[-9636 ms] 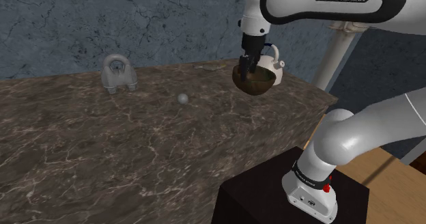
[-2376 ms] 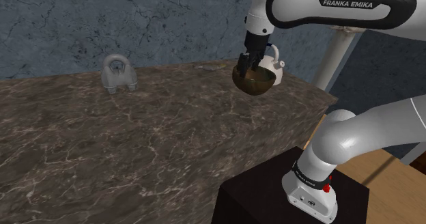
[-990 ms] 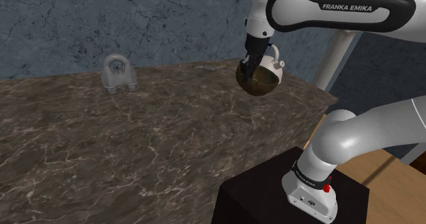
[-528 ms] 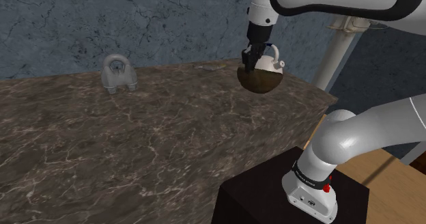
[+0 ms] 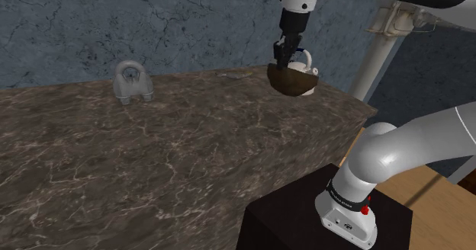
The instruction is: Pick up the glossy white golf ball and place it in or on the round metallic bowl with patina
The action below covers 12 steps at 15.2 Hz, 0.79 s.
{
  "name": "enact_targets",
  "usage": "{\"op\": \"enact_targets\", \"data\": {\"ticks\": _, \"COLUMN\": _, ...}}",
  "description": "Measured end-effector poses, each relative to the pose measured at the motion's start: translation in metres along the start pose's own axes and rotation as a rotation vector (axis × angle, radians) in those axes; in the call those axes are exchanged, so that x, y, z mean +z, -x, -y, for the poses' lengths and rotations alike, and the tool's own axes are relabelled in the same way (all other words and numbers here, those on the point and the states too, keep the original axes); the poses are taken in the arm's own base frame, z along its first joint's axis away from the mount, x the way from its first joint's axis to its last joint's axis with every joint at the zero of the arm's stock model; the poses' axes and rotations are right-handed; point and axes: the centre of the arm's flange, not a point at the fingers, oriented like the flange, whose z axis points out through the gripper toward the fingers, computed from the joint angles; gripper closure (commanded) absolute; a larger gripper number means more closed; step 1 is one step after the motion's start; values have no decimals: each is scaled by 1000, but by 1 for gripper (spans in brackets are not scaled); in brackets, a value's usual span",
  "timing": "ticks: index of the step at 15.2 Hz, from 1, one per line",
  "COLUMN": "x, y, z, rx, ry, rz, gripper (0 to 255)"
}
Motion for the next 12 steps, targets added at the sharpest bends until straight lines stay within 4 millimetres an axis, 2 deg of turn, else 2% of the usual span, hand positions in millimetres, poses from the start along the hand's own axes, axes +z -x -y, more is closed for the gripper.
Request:
{"op": "enact_targets", "data": {"ticks": 3, "x": 7, "y": -7, "z": -30, "rx": 1, "ry": 0, "rz": 1, "gripper": 255}}
{"op": "enact_targets", "data": {"ticks": 5, "x": 12, "y": -8, "z": -58, "rx": 0, "ry": -1, "rz": -1, "gripper": 255}}
{"op": "enact_targets", "data": {"ticks": 6, "x": 15, "y": -9, "z": -64, "rx": 0, "ry": -1, "rz": -1, "gripper": 255}}
{"op": "enact_targets", "data": {"ticks": 12, "x": 45, "y": -9, "z": -68, "rx": 0, "ry": 0, "rz": -1, "gripper": 255}}
